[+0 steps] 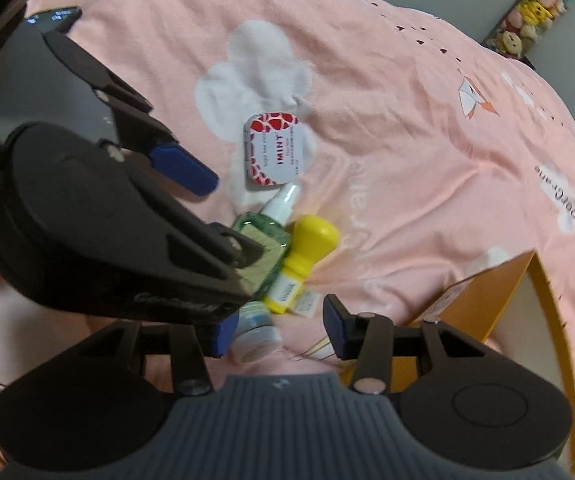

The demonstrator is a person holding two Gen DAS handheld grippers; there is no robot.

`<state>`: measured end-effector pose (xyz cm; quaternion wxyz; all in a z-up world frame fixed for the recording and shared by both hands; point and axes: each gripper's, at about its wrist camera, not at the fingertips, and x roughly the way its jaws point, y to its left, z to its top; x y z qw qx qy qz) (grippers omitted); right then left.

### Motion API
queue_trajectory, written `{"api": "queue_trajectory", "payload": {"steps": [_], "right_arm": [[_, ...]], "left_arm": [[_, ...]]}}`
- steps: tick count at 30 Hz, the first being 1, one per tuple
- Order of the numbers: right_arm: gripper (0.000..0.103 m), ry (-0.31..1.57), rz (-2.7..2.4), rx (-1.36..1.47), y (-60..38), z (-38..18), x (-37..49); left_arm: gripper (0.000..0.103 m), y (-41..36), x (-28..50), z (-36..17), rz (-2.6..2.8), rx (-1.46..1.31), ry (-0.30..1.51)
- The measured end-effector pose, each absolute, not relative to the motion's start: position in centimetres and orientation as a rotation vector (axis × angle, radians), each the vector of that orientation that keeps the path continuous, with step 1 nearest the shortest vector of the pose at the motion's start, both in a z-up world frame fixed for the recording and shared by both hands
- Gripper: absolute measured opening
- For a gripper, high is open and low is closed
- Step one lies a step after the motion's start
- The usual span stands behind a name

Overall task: Organize rigid objects
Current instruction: 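Grasp the green spray bottle with the left tool while the right tool grasps the yellow stamp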

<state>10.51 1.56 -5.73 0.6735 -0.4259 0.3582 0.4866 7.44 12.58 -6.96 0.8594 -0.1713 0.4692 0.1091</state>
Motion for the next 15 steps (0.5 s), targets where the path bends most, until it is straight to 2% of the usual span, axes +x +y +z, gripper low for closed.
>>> {"api": "queue_trajectory", "payload": {"steps": [2, 3, 15], "right_arm": [[0.045, 0.796, 1.086, -1.006, 2.0, -5.5, 11.3], [0.045, 0.792, 1.077, -1.025, 2.2, -5.4, 11.8], [0.046, 0.837, 1.059, -1.110, 3.3, -7.2, 15.4]], "left_arm": [[0.065, 12.8, 7.6, -7.4, 0.247, -0.387, 0.989], [0.069, 12.8, 7.6, -7.7, 0.246, -0.398, 0.989], [0.073, 12.6, 10.3, -10.6, 0.283, -0.442, 1.048]]}}
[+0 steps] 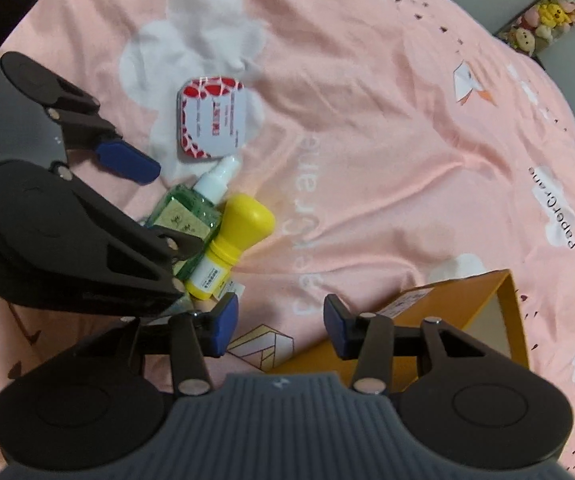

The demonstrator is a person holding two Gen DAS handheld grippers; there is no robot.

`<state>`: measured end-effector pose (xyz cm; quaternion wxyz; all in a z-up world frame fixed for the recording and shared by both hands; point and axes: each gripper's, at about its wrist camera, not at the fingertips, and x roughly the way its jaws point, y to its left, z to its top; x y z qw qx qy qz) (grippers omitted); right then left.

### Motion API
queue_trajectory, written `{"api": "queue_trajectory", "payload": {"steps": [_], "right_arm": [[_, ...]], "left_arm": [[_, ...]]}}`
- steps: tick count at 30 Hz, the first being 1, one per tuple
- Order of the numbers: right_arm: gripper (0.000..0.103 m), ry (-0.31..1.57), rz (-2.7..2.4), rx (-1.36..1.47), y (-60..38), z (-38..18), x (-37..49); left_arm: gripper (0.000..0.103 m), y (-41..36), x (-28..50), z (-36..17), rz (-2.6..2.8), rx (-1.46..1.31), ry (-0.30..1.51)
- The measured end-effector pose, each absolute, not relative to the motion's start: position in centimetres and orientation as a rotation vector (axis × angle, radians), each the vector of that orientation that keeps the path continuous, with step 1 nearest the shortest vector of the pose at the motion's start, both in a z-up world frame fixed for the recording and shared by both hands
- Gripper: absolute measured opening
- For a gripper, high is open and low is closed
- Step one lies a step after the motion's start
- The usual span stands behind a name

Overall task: Organize rigid objects
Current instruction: 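Grasp the green spray bottle with the left tool while the right tool grasps the yellow stamp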

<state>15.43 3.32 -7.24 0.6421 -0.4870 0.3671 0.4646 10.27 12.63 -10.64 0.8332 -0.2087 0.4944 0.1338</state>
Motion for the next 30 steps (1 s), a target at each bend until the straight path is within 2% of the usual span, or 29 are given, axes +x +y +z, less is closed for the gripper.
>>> {"api": "queue_trajectory", "payload": {"steps": [10, 16, 20, 30], "right_arm": [[0.051, 0.843, 1.065, -1.102, 3.7, -7.7, 16.5], [0.051, 0.859, 1.081, -1.093, 4.0, -8.0, 16.6], [0.051, 0.855, 1.087, -1.091, 4.1, -8.0, 16.7], [0.051, 0.879, 1.109, -1.065, 4.0, -7.6, 16.9]], "left_arm": [[0.077, 13.1, 11.1, -12.9, 0.261, -0.483, 1.038], [0.073, 13.4, 11.1, -13.3, 0.236, -0.499, 1.025], [0.062, 13.3, 11.1, -13.2, 0.230, -0.496, 1.036], [0.058, 13.5, 9.2, -11.3, 0.244, -0.527, 0.989]]}}
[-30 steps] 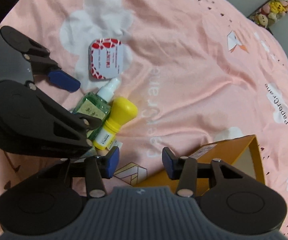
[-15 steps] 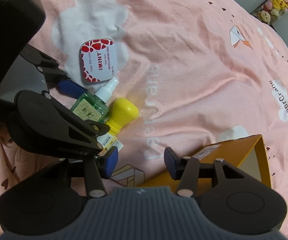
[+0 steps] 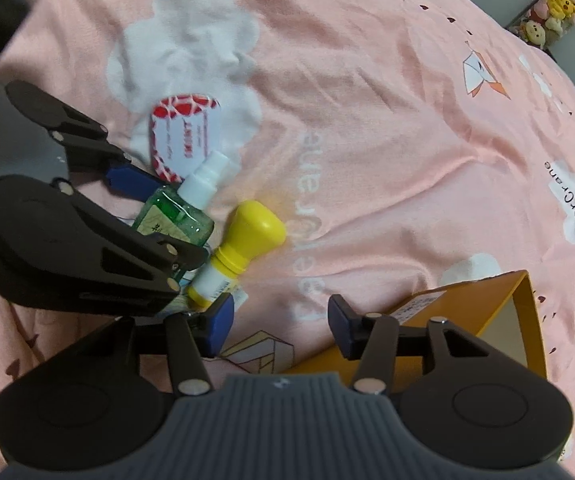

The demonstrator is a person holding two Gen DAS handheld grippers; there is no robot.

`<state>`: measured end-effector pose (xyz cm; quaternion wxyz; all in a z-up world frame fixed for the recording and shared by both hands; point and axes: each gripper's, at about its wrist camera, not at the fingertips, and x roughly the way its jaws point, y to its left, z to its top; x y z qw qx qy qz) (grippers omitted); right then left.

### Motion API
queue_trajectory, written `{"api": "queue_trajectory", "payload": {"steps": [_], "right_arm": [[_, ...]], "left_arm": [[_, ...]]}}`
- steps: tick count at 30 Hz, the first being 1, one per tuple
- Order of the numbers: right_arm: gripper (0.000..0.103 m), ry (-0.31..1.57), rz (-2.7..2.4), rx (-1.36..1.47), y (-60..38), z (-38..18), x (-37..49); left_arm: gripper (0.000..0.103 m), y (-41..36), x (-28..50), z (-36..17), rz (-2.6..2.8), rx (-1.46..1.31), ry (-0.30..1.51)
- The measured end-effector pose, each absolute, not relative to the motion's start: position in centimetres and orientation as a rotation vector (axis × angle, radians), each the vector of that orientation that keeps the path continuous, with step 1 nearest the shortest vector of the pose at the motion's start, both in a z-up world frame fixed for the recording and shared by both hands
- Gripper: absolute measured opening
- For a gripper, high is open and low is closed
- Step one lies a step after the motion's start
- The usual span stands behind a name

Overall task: Organize rigid objects
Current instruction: 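Grasp the green spray bottle with the left tool while the right tool grasps the yellow stamp, then carry the green spray bottle and yellow stamp into the orange box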

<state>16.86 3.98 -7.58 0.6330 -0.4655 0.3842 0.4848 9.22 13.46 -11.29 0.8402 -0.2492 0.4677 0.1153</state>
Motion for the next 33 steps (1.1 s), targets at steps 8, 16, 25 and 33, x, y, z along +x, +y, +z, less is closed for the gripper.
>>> {"api": "queue_trajectory", "payload": {"steps": [8, 16, 25, 33], "right_arm": [[0.050, 0.915, 1.145, -1.036, 5.2, -7.0, 17.0], [0.044, 1.072, 1.087, -0.894, 7.7, -8.1, 18.6], [0.045, 1.236, 1.001, -0.801, 9.9, -10.6, 20.2], [0.036, 1.265, 0.950, -0.793, 10.6, -12.0, 20.5]], "left_arm": [[0.054, 14.4, 6.5, -8.7, 0.271, -0.551, 0.885], [0.053, 14.8, 5.5, -7.3, 0.303, -0.502, 0.834], [0.053, 14.8, 5.5, -7.8, 0.301, -0.489, 0.838], [0.053, 13.7, 5.6, -7.9, 0.308, -0.417, 0.837]]}}
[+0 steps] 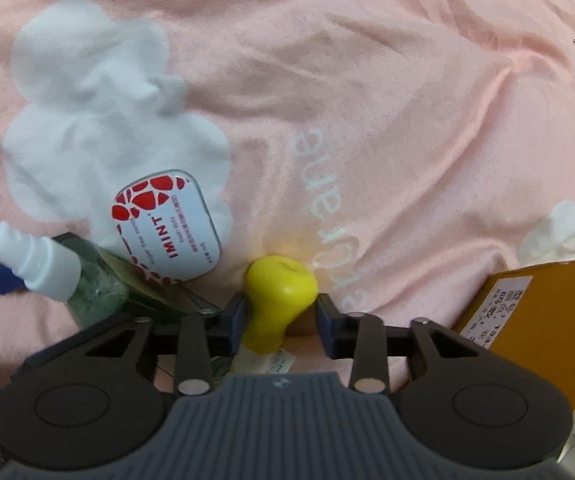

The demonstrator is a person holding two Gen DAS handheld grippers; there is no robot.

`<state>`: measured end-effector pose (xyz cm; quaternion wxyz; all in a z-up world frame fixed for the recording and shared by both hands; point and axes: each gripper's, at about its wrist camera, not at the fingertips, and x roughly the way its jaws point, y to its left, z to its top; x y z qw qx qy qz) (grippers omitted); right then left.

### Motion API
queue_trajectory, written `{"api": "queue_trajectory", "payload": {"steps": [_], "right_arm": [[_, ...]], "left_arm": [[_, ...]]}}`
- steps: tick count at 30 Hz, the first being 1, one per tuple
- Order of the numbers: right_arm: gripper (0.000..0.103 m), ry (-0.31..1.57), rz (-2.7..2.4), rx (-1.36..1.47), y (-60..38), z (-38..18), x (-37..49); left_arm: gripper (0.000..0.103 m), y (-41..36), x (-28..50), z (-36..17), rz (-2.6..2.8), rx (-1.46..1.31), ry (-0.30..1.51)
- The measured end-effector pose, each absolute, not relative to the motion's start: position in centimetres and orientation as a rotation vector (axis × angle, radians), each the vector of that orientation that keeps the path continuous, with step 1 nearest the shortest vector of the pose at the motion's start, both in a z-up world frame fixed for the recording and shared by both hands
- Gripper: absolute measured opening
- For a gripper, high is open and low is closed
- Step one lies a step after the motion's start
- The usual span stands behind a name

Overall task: Organize rigid objects
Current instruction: 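Carry the green spray bottle and yellow stamp into the orange box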

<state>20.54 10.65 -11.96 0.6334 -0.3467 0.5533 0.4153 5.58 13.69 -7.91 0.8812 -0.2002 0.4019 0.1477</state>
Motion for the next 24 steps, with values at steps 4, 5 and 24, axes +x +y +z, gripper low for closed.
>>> {"api": "queue_trajectory", "payload": {"steps": [4, 5, 24], "right_arm": [[0.036, 1.242, 0.970, -0.772, 9.6, -11.0, 20.4], [0.036, 1.233, 0.974, -0.765, 9.4, -10.7, 20.3], [0.035, 0.858, 0.941, -0.402, -1.7, 1.2, 17.7]], "left_arm": [[0.053, 13.6, 5.3, -7.8, 0.303, -0.408, 0.826], [0.053, 13.5, 5.3, -7.7, 0.302, -0.407, 0.823], [0.052, 10.5, 4.8, -1.7, 0.245, -0.338, 0.648]]}}
